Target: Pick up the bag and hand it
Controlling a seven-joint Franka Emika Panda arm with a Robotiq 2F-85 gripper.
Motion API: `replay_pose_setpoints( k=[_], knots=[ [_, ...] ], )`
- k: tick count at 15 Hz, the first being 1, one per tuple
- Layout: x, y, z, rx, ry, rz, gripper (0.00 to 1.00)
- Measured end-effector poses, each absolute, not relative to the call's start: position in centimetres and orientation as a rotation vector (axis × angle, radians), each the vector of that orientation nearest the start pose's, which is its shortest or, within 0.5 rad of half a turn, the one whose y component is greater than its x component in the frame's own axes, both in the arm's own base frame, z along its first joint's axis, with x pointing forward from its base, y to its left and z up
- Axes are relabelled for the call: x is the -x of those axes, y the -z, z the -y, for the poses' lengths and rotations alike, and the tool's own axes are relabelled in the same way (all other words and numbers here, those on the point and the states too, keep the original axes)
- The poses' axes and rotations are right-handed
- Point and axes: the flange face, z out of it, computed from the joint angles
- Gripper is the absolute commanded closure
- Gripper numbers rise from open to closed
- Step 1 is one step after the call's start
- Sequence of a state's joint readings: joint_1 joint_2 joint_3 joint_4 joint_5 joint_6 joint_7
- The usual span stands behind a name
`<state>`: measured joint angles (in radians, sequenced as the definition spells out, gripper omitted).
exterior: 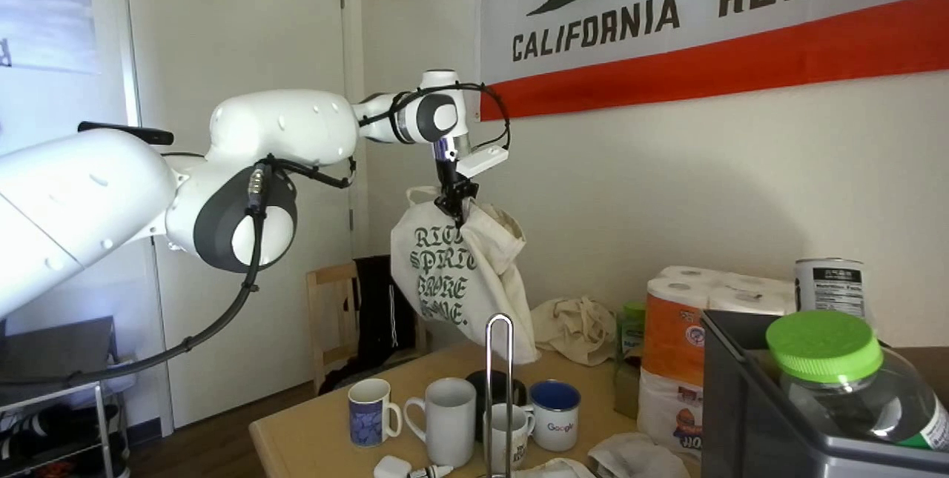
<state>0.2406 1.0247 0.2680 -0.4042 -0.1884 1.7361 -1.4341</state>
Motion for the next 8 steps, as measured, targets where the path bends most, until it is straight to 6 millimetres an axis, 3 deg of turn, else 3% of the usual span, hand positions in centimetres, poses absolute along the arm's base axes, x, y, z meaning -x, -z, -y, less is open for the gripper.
replay_pose_setpoints(
  k=[8],
  knots=[
    [-73.1, -54.5, -23.2, -1.897, -0.371, -2.382, 0.98]
  ],
)
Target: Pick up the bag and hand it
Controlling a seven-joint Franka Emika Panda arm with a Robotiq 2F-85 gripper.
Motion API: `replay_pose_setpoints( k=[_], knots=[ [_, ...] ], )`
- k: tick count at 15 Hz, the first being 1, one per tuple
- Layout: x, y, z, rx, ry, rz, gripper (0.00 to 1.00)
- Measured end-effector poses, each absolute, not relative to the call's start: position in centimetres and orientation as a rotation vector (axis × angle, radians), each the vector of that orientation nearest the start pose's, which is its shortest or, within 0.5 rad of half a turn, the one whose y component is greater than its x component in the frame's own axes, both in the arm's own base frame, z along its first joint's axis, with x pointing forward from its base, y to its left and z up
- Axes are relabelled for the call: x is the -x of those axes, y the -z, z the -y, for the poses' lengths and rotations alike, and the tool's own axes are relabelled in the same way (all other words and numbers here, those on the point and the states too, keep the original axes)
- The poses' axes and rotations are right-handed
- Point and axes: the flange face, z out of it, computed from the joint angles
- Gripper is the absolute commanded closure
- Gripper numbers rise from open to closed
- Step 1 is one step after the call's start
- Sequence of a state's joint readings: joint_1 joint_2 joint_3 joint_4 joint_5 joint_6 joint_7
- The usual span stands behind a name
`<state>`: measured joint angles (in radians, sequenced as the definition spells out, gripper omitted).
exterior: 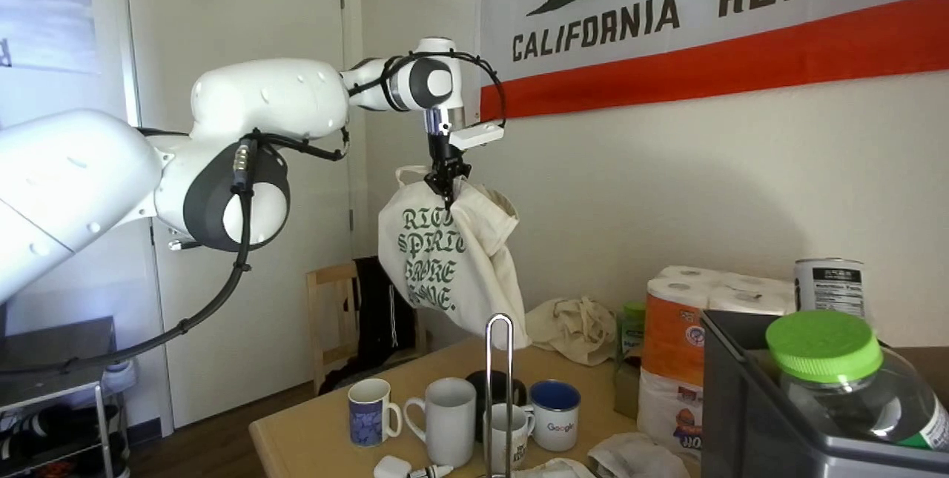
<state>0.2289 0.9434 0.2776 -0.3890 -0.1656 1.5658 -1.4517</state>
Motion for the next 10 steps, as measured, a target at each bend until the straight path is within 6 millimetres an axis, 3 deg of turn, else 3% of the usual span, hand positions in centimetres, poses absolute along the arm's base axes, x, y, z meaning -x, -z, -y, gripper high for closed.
replay_pose_setpoints(
  k=[10],
  knots=[
    [-71.5, -59.4, -22.2, -1.881, -0.434, -2.356, 0.98]
  ],
)
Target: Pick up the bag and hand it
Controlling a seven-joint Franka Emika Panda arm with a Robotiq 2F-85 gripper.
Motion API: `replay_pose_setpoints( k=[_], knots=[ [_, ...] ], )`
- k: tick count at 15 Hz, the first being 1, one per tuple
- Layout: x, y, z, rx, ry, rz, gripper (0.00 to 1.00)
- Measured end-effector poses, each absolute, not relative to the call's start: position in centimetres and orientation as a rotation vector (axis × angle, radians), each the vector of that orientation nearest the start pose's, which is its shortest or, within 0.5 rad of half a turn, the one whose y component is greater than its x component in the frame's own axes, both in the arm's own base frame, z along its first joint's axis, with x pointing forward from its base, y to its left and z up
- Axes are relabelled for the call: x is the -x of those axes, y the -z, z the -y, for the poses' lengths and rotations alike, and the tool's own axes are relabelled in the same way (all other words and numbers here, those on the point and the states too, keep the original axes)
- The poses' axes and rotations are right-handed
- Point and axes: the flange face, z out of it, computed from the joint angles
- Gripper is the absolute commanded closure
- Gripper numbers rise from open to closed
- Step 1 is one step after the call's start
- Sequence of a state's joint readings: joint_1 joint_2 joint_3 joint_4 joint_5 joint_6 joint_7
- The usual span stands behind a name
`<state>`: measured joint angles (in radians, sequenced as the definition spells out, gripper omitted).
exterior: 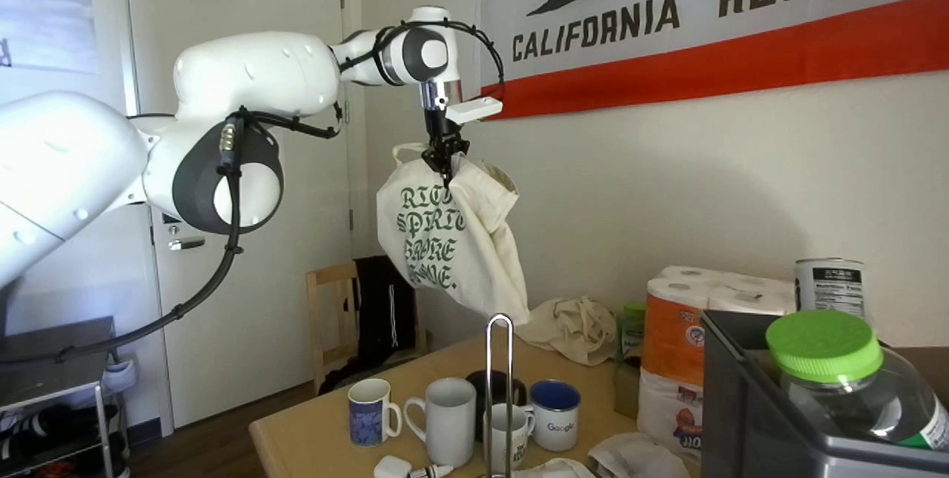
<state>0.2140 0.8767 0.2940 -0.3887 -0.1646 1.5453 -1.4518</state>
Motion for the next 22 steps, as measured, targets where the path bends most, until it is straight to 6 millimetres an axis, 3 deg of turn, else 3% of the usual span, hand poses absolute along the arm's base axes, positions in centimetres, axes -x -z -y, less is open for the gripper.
replay_pose_setpoints(
  k=[10, 14, 18, 22],
  knots=[
    [-70.1, -63.7, -21.6, -1.85, -0.506, -2.316, 0.98],
    [-70.5, -64.3, -21.0, -1.84, -0.543, -2.278, 0.98],
    [-72.0, -63.2, -20.8, -1.825, -0.603, -2.235, 0.98],
    [-74.8, -59.4, -21.5, -1.798, -0.683, -2.186, 0.98]
  ],
)
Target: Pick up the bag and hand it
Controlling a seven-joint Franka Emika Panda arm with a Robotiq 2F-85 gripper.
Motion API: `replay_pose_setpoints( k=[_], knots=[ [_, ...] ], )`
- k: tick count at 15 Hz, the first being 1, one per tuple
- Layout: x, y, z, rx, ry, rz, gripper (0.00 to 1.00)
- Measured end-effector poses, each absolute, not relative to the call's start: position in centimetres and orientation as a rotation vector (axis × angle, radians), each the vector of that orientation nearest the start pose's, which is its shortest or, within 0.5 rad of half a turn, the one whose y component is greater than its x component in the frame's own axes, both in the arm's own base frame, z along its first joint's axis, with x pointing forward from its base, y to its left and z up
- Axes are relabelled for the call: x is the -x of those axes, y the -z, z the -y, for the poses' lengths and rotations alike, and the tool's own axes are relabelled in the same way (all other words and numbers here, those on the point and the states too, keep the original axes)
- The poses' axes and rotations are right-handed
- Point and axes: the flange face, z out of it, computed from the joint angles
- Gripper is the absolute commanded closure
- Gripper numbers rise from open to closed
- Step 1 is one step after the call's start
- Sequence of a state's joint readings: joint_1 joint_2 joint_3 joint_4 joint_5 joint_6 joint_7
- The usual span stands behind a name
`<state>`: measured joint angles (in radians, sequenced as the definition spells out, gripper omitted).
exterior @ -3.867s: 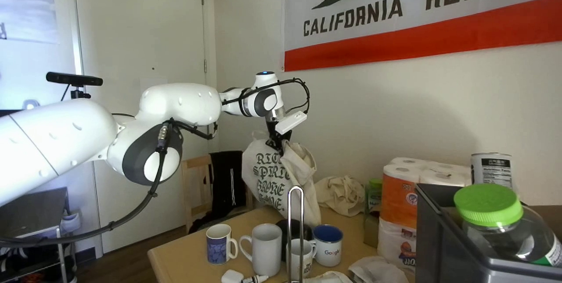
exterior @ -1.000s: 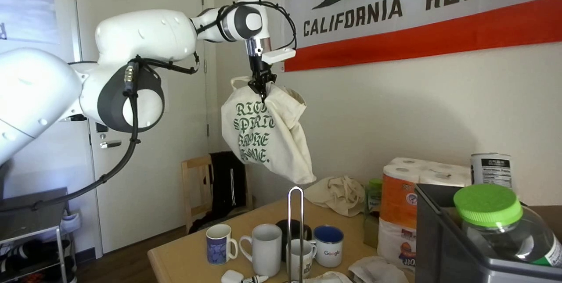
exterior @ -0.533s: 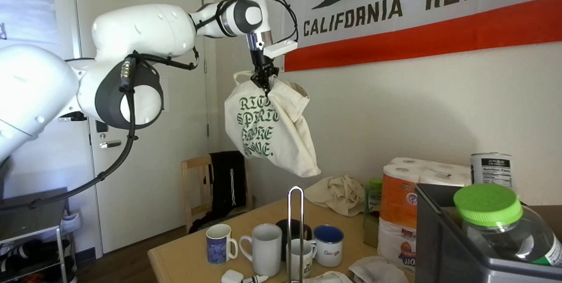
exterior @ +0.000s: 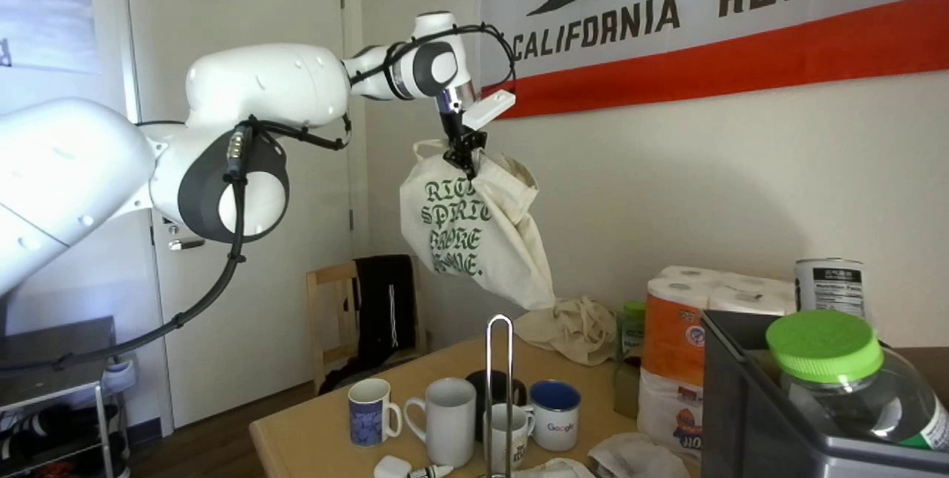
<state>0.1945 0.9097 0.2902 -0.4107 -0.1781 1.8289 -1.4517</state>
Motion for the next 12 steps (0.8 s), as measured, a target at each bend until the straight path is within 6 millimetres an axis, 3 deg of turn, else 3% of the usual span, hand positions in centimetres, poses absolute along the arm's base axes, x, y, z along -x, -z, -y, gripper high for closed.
replay_pose_setpoints(
  k=[5, 12],
  knots=[
    [-77.9, -53.8, -21.8, -1.774, -0.757, -2.116, 0.98],
    [-80.4, -47.4, -20.7, -1.777, -0.742, -2.07, 0.98]
  ],
)
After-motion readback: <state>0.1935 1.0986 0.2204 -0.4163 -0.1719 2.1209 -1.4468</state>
